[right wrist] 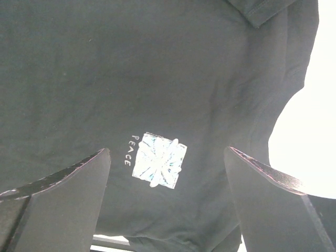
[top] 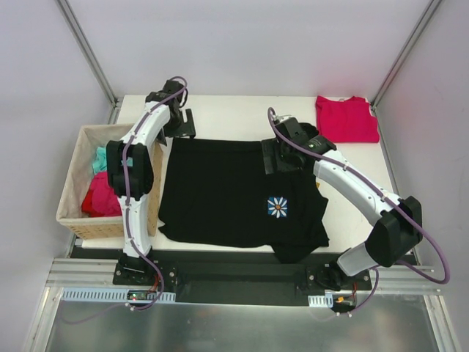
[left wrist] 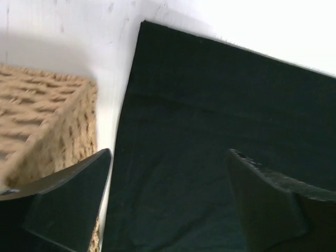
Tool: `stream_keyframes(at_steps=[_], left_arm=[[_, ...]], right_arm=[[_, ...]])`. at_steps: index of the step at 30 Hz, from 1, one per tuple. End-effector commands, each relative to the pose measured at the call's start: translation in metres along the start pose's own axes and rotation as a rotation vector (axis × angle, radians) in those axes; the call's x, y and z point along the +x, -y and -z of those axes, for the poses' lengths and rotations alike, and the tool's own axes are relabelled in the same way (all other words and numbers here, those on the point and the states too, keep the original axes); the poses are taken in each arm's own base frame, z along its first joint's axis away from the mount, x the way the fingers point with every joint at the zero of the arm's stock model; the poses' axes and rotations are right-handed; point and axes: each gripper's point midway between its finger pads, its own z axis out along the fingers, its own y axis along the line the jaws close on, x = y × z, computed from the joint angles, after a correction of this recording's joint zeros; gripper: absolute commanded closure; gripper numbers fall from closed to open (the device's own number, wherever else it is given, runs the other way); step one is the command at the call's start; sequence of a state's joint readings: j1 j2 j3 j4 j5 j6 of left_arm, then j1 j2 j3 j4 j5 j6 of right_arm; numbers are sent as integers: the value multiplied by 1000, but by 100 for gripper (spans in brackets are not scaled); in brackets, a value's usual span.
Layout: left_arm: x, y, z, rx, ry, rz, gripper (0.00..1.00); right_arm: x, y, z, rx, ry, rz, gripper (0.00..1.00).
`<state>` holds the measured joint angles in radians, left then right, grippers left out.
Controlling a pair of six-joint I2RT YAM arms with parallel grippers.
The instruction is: Fold and stack the t-shirts
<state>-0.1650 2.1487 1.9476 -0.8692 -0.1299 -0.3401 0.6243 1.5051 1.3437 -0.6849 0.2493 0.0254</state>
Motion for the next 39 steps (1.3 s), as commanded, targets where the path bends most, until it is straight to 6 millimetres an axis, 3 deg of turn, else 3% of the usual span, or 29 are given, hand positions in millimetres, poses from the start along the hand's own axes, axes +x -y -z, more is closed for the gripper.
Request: stream_keyframes(at_steps=[1, 3, 4, 6, 8, 13, 20, 26, 29, 39], left_arm=[[19, -10, 11, -12, -37, 22, 30], [30, -14, 0, -38, -68, 23, 49], [31, -17, -4, -55, -72, 24, 66], [35, -19, -17, -71, -97, 10, 77], [36, -18, -23, -71, -109, 6, 81], [28, -15, -31, -78, -103, 6, 81], [4, -14, -33, -90, -45, -3, 71], [-17, -19, -30, -103, 6, -10, 54], [-15, -28, -35, -110, -13, 5, 50], [-6, -34, -55, -114, -61, 12, 53]], right_arm=[[-5, 1, 9, 4, 37, -17, 7], [-4, 2, 11, 7, 41, -18, 7], [-4, 3, 12, 7, 41, -19, 7], [-1, 4, 12, 7, 40, -19, 7], [-2, 5, 13, 12, 44, -18, 7], [-1, 7, 15, 17, 49, -15, 7], [-2, 7, 15, 17, 55, -12, 7], [-2, 7, 14, 19, 54, -11, 7], [-1, 7, 13, 19, 51, -11, 7], [-5, 7, 17, 16, 61, -12, 7]])
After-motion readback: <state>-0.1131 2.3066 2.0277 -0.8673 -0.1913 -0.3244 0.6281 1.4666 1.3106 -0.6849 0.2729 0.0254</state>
